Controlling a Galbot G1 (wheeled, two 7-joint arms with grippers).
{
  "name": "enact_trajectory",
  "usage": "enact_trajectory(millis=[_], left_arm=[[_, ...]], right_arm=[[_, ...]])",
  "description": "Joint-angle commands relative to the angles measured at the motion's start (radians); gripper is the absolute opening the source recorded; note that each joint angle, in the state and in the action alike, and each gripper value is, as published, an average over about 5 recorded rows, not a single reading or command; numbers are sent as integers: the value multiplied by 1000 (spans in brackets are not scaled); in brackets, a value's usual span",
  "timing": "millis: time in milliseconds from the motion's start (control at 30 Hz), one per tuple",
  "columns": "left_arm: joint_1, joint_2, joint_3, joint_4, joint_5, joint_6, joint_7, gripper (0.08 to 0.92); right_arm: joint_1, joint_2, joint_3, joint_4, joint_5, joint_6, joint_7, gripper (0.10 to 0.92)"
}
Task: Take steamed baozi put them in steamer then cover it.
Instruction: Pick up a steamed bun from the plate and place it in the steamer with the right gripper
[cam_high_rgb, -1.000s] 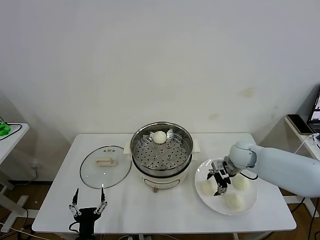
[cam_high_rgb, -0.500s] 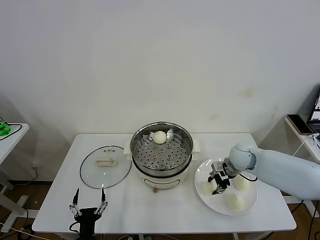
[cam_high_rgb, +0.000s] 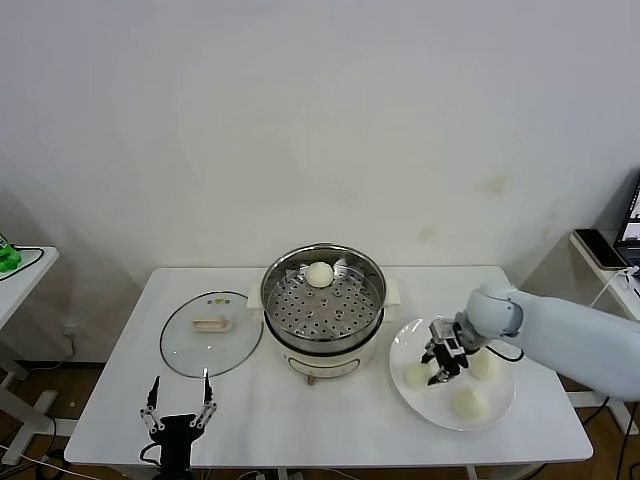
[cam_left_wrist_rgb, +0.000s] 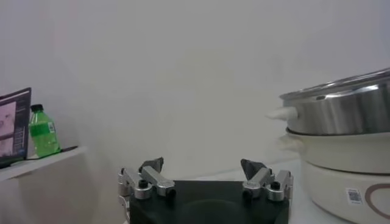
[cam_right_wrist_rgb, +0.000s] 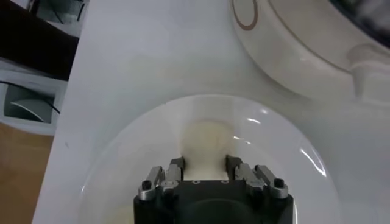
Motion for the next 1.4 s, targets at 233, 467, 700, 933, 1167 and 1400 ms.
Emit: enact_trajectory(millis=[233, 467, 700, 933, 1167, 1400], left_arm=[[-6, 13, 14, -2, -3, 2, 3, 823], [-22, 25, 22, 7, -7, 4, 4, 823], [-29, 24, 25, 13, -5, 5, 5, 823], [-36, 22, 21, 22, -5, 4, 4, 823], [-47, 23, 11, 36, -16, 3, 3, 823], [-47, 24, 2, 26, -25, 4, 4, 823]], right_arm=[[493, -80, -177, 53, 122, -10, -10, 455], [649, 57, -239, 84, 254, -53, 18, 458], [679, 246, -250, 87, 386, -119, 68, 458], [600, 422, -240, 13, 475, -177, 124, 464], [497, 575, -214, -91, 519, -203, 150, 467], [411, 670, -192, -214, 502, -206, 146, 467]])
